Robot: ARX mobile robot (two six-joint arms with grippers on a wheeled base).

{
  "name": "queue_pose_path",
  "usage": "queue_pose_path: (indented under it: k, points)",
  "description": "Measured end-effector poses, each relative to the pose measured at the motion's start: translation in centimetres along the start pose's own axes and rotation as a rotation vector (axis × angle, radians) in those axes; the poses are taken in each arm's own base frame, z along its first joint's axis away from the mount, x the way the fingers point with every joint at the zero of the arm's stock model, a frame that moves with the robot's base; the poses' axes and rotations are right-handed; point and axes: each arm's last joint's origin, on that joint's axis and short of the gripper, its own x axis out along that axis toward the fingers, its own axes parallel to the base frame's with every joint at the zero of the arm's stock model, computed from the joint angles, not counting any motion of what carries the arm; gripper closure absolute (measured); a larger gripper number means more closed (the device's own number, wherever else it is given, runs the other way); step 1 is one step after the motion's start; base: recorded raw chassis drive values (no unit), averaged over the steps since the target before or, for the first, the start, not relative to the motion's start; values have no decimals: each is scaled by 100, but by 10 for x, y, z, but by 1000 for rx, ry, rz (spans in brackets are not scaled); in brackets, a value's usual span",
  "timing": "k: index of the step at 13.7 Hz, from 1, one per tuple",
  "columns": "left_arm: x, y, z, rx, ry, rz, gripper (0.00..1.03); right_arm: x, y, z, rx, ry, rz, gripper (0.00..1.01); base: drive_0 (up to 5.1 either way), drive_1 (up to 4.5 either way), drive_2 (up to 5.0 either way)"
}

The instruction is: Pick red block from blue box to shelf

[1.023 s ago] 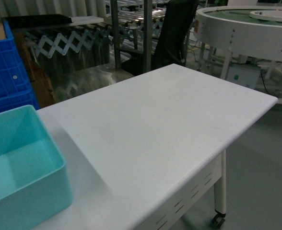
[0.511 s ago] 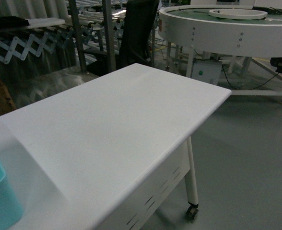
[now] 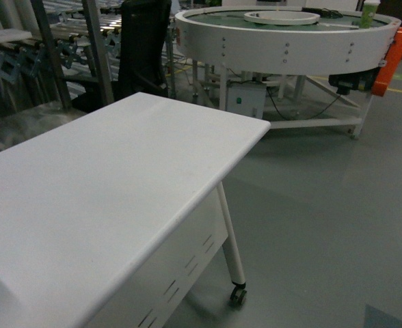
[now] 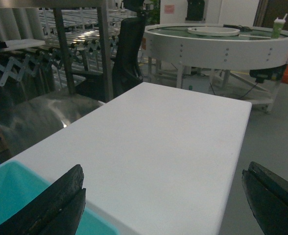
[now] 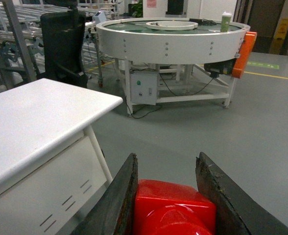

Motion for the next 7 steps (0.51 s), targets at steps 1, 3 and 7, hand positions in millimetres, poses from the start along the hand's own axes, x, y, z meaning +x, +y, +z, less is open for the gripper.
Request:
queue_pose_path:
  k: [1, 3, 7]
  points:
    - [0, 0, 0, 0, 0, 0, 5, 0, 0, 0, 0, 0, 0, 72, -145, -145, -145]
    - [0, 0, 0, 0, 0, 0, 5, 0, 0, 0, 0, 0, 0, 72, -145, -145, -145]
    - [0, 0, 0, 0, 0, 0, 5, 0, 0, 0, 0, 0, 0, 72, -148, -148, -148]
